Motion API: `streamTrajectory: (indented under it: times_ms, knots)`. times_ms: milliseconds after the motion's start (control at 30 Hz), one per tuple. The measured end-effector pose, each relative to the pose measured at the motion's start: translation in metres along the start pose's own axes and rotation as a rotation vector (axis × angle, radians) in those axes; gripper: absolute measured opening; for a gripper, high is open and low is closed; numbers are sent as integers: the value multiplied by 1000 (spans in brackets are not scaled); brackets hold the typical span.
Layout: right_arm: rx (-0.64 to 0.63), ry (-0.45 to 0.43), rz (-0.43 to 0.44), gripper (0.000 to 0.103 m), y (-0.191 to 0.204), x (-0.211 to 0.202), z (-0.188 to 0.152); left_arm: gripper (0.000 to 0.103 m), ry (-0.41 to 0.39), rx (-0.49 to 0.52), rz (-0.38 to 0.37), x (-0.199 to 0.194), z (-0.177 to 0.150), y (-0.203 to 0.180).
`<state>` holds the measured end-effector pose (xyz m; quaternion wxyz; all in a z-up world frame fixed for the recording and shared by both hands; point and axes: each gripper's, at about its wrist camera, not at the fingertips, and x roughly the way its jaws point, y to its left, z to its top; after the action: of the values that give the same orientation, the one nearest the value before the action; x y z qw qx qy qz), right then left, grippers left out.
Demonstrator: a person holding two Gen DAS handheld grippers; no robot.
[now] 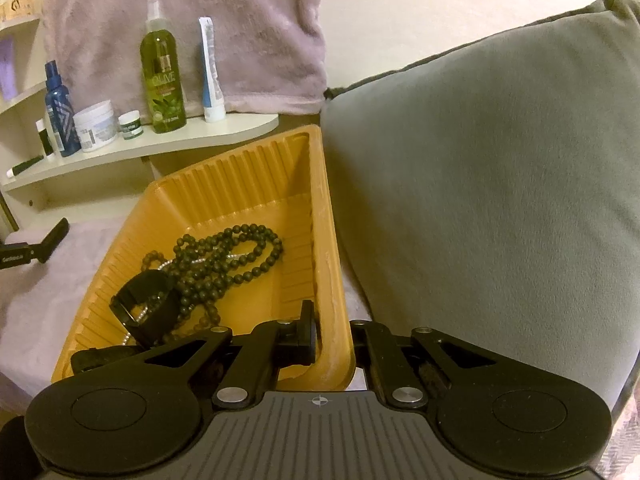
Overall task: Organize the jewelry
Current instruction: 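Return the left gripper to the black cylinder and grasp it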
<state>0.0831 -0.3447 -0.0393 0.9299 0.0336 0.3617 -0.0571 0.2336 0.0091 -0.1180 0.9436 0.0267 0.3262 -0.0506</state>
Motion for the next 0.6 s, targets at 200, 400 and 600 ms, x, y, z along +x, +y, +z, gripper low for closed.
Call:
streamTrajectory:
  times_ms: [200,400,600]
  knots:
    - [-2,6,-5,5,1,3,0,28,18,-2,-9,12,3,-3]
    - [-7,9,-8,5,1,4,0,20,35,-5,-16,19,5,-6]
    - [-8,11,-10,5,1,4,0,18,50,-11,-20,22,7,-6]
